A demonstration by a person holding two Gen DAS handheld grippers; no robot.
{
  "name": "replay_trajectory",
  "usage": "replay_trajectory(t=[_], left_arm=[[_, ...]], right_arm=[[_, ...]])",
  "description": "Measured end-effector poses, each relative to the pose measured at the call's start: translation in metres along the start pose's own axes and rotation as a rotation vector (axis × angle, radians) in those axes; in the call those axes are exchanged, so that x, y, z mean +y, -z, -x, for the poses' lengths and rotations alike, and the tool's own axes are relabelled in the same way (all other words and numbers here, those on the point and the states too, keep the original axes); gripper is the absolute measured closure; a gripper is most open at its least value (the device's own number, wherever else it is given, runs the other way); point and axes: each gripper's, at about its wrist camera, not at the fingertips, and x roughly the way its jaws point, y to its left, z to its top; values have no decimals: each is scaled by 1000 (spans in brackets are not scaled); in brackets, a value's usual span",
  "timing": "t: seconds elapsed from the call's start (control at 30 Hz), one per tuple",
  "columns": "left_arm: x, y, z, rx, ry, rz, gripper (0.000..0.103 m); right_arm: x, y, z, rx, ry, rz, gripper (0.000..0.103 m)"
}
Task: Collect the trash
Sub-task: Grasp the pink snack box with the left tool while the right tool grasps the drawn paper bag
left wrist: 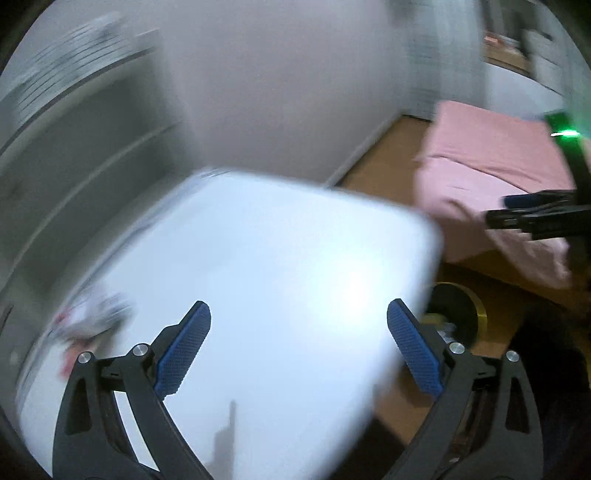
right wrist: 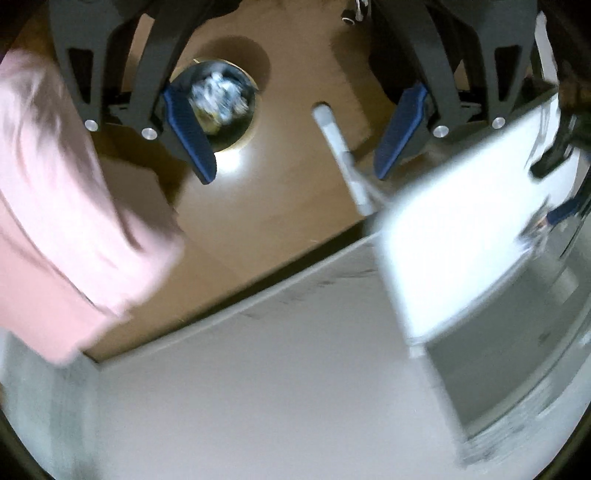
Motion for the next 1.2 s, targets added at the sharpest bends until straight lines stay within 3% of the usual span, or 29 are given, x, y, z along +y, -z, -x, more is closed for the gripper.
replay_trajectory(t=[0.17, 0.27, 0.4, 0.6, 0.67, 0.73, 0.8, 0.87, 1.0, 1.2], left_arm=[[123, 47, 21, 76, -143, 211, 10], [174, 79, 37, 107, -173, 313, 10], [215, 115, 57, 129, -206, 392, 10], [237, 155, 75, 166, -228, 440, 10], [242, 162, 76, 171, -229, 440, 10], [248, 164, 74, 177, -230, 431, 10], [249, 161, 69, 183, -234, 422, 10], [256, 157, 65, 179, -227, 409, 10], [268, 143, 49, 176, -187, 404, 10], [274, 105, 9, 185, -100, 385, 10]], right_arm=[[125, -39, -22, 53, -174, 238, 17], [202, -56, -41, 90, -246, 382, 17], [310, -75, -71, 117, -277, 600, 17], [420, -89, -117, 144, -254, 871, 17], [439, -91, -133, 169, -237, 920, 17], [454, -95, -149, 196, -208, 962, 24], [462, -95, -159, 213, -190, 997, 45], [472, -94, -168, 239, -193, 1018, 59], [467, -94, -160, 233, -235, 989, 68], [429, -117, -121, 171, -342, 783, 72]])
